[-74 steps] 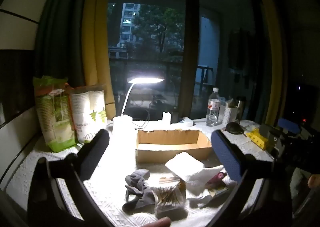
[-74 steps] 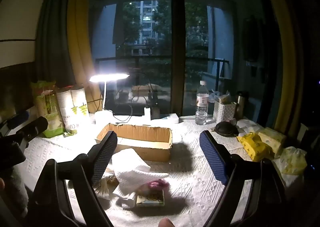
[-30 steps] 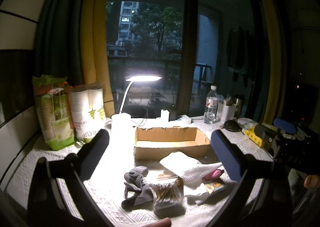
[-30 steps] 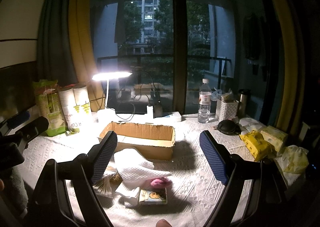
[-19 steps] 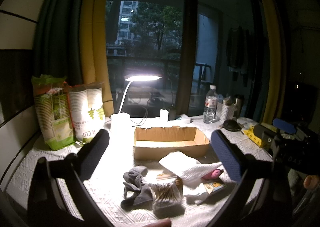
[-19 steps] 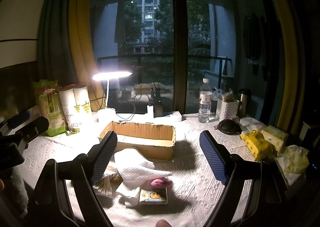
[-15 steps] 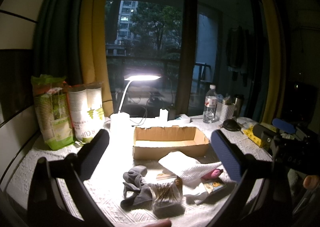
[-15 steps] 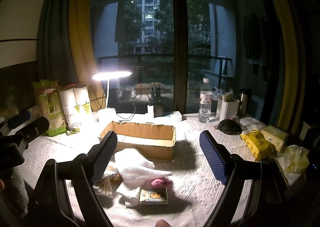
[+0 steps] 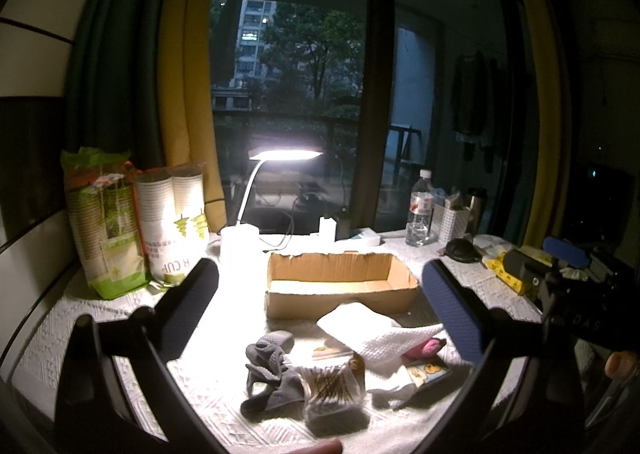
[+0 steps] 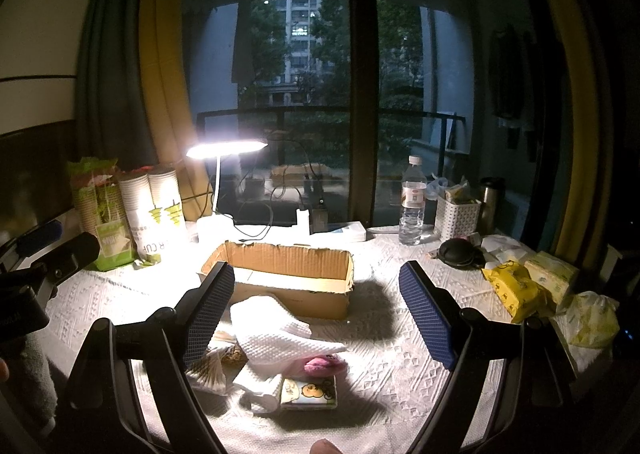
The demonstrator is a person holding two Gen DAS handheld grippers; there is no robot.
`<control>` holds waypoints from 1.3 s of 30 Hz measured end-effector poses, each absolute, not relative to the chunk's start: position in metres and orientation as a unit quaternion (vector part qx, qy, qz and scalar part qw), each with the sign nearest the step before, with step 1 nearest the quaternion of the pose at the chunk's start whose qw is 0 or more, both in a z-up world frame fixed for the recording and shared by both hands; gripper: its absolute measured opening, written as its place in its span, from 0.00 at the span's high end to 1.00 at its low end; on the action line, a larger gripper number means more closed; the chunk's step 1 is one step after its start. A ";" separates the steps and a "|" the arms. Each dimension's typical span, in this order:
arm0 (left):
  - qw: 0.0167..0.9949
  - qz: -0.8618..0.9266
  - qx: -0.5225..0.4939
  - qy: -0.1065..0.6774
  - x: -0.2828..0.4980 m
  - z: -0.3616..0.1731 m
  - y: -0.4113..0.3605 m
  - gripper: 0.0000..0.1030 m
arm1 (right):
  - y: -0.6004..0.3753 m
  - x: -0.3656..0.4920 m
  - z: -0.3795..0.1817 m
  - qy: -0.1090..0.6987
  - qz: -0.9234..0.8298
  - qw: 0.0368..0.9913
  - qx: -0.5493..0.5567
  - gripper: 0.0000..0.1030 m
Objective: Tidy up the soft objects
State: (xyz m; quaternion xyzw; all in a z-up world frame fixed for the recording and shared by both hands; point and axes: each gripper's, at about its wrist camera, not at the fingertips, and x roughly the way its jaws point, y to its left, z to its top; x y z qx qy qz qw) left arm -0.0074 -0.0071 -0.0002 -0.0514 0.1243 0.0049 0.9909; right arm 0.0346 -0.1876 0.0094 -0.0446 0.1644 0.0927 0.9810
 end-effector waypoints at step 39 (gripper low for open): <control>0.975 0.020 -0.068 0.212 0.039 -0.052 0.013 0.01 | -0.173 0.086 -0.043 0.257 0.106 0.959 -0.061 0.16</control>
